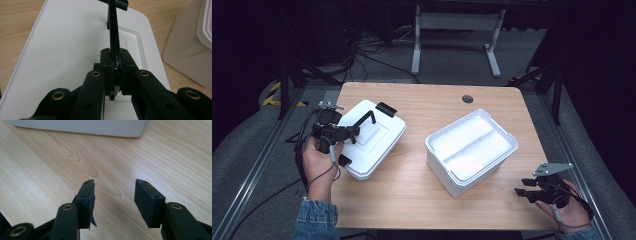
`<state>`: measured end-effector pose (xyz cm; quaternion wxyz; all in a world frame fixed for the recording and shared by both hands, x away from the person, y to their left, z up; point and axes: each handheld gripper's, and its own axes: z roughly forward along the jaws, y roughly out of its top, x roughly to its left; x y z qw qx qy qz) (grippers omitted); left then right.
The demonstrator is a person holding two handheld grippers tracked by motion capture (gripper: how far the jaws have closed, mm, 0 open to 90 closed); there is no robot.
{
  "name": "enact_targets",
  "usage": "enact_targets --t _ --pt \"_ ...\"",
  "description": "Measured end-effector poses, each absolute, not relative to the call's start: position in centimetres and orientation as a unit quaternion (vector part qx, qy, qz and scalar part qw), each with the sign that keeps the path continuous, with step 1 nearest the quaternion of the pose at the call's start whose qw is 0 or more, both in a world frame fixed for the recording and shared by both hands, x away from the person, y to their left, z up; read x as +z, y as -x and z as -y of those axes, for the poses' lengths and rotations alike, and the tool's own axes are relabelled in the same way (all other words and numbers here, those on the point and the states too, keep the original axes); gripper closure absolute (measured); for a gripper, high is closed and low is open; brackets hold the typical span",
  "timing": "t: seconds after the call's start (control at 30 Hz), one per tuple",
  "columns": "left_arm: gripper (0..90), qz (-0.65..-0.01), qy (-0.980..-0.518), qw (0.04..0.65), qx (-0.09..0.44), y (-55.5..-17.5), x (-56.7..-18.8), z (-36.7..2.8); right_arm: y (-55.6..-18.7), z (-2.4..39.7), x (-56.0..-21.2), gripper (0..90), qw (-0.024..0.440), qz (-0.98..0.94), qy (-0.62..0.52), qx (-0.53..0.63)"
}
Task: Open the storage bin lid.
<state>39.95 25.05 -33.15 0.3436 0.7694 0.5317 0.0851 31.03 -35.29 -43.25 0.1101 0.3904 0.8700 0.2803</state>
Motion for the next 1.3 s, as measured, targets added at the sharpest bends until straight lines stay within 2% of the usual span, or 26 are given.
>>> enact_targets --t 0.43,1.3 --pt "84.2 -0.556 -0.759 0.335 0.054 -40.7 -37.1 -26.3 -31.1 35.0 -43.6 51.3 0.103 -0.873 -0.387 0.278" --pt "84.2 -0.578 -0.736 0.350 0.036 -40.8 -40.3 -27.7 -31.2 34.8 -44.1 50.7 0.098 -0.878 -0.378 0.276"
